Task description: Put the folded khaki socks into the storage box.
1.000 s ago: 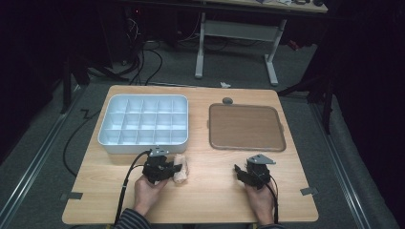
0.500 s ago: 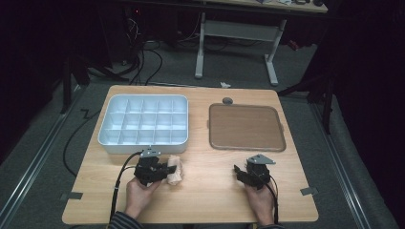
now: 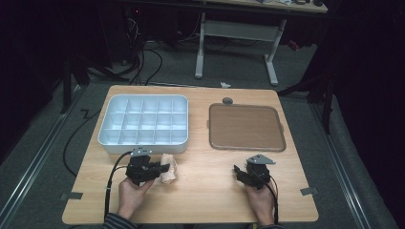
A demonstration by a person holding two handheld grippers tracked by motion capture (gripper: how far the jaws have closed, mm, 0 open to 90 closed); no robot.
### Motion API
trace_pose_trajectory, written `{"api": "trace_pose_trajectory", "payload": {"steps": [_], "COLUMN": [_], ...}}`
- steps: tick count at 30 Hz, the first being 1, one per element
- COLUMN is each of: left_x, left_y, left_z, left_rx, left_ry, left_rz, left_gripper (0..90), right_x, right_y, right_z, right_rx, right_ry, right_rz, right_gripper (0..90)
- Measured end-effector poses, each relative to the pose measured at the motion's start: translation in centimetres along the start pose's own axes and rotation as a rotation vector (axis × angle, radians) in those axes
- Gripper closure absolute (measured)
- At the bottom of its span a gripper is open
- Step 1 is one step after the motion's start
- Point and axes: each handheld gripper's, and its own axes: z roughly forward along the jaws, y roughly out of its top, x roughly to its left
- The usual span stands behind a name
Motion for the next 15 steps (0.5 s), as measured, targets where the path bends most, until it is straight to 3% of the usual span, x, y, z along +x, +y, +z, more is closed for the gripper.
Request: {"api": "trace_pose_trajectory", "payload": {"steps": [15], "left_x": [1.0], "left_y": [-0.1], "left_z": [-1.2], "left_rx": [-0.023], "left_ry": [-0.011], "left_rz": [-0.038], "left_gripper": [73.2], "right_x": [0.0], "right_y": [0.0], "right_z": [0.0], "right_rx": [0.001], "right_ry": [0.0], "right_rz": [0.002], "right_gripper": [40.4]}}
